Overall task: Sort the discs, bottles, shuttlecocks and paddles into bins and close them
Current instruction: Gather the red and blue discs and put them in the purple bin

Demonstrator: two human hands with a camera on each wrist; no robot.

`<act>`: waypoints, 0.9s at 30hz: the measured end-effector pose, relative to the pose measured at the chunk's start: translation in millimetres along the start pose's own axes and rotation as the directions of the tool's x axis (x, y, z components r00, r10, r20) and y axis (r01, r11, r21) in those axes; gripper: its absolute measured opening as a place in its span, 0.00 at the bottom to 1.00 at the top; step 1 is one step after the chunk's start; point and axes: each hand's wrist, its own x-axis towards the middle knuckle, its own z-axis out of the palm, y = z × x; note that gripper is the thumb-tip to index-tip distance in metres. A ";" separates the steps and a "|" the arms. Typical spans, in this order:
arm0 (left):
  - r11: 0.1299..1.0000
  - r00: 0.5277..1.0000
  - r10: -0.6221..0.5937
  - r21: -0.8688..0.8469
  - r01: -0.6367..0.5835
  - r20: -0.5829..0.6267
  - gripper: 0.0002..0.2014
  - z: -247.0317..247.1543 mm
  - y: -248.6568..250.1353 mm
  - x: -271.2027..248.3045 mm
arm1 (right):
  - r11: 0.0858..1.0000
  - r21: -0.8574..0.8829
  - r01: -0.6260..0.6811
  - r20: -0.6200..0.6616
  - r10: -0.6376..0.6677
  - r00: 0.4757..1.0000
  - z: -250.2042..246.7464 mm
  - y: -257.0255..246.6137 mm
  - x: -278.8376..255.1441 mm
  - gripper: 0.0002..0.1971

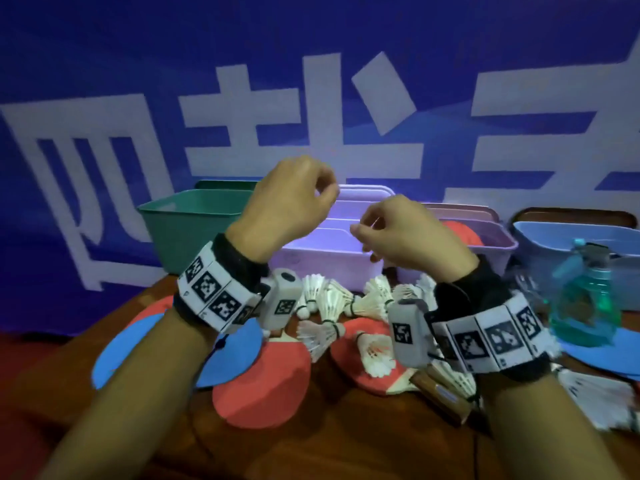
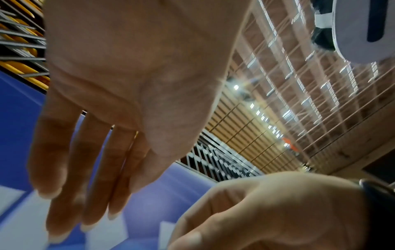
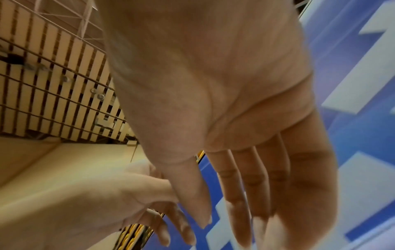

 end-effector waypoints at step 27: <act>0.727 0.446 -0.685 0.572 0.379 0.576 0.16 -9.6 -200.9 -160.0 | 0.999 -0.021 -0.034 0.599 0.040 0.799 215.7 -71.2 26.7 0.14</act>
